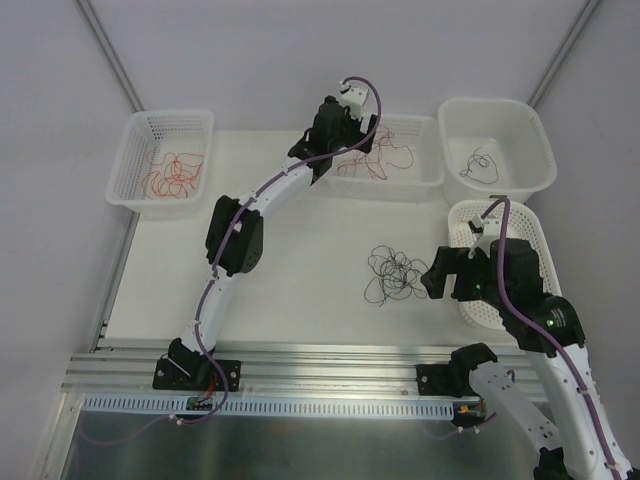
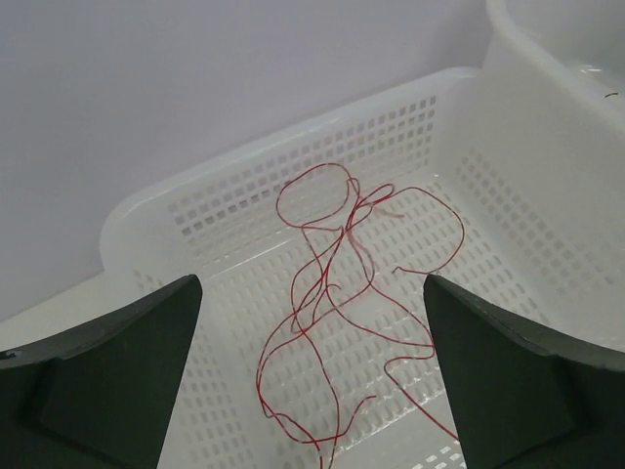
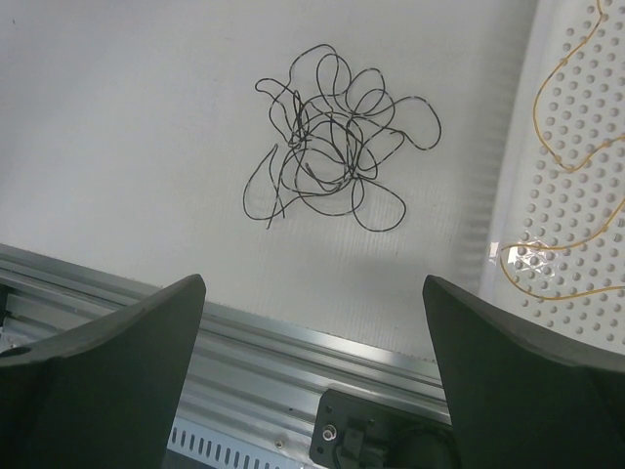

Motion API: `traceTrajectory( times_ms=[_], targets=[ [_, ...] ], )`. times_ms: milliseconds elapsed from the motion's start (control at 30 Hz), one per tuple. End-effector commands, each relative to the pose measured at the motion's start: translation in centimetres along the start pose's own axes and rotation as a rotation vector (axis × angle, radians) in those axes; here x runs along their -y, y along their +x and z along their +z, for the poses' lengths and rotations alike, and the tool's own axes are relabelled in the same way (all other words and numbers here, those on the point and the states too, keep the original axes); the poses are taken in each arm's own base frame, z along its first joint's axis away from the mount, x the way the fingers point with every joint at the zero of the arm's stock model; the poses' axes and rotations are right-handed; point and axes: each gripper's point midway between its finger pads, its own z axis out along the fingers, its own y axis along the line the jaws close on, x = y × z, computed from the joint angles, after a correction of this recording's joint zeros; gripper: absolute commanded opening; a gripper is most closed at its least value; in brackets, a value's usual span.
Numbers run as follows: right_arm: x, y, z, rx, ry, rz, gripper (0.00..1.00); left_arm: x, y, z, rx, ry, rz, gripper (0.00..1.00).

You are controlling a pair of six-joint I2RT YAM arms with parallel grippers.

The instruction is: Untangle the cables

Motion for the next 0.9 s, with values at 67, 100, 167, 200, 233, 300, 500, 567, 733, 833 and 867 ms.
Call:
traceTrajectory(
  times_ms=[67, 100, 167, 200, 233, 300, 500, 567, 733, 833, 867],
  targets=[
    [0.1, -0.2, 0.6, -0.017, 0.011, -0.001, 0.99, 0.7, -9.3, -4.5, 0.167, 0.039, -0.035, 0.99],
    [0.1, -0.3, 0.7, -0.017, 0.011, 0.000, 0.99, 0.7, -9.6, -5.2, 0.166, 0.040, -0.037, 0.99],
    [0.0, -0.1, 1.3, -0.047, 0.015, 0.007, 0.99, 0.8, -8.8, -6.4, 0.130, 0.041, -0.082, 0.99],
    [0.0, 0.0, 1.5, -0.059, 0.012, 0.008, 0.99, 0.8, -10.8, -8.0, 0.155, 0.044, -0.093, 0.99],
    [-0.2, 0.1, 1.8, -0.075, 0.002, 0.012, 0.99, 0.9, -9.7, -8.6, 0.120, 0.043, -0.123, 0.99],
    [-0.6, 0.2, 2.6, -0.102, -0.008, 0.042, 0.99, 1.6, -10.5, -11.0, 0.101, 0.083, -0.156, 0.99],
    [-1.3, 1.2, 5.7, -0.171, -0.036, 0.108, 0.97, 3.1, -5.9, -17.0, -0.086, 0.131, -0.255, 0.99],
    [-1.6, 1.2, 6.6, -0.179, -0.053, 0.112, 0.94, 3.6, -3.4, -19.6, -0.159, 0.133, -0.269, 0.99],
    [-1.4, 1.7, 9.1, -0.225, -0.034, 0.113, 0.86, 4.7, 3.8, -25.2, -0.354, 0.140, -0.315, 0.99],
    [-1.6, 1.5, 10.7, -0.247, -0.040, 0.091, 0.79, 5.1, 7.0, -28.3, -0.439, 0.134, -0.338, 0.99],
    [-1.8, 1.1, 11.2, -0.238, -0.045, 0.084, 0.77, 5.3, 7.1, -29.3, -0.440, 0.141, -0.346, 0.99]
  ],
)
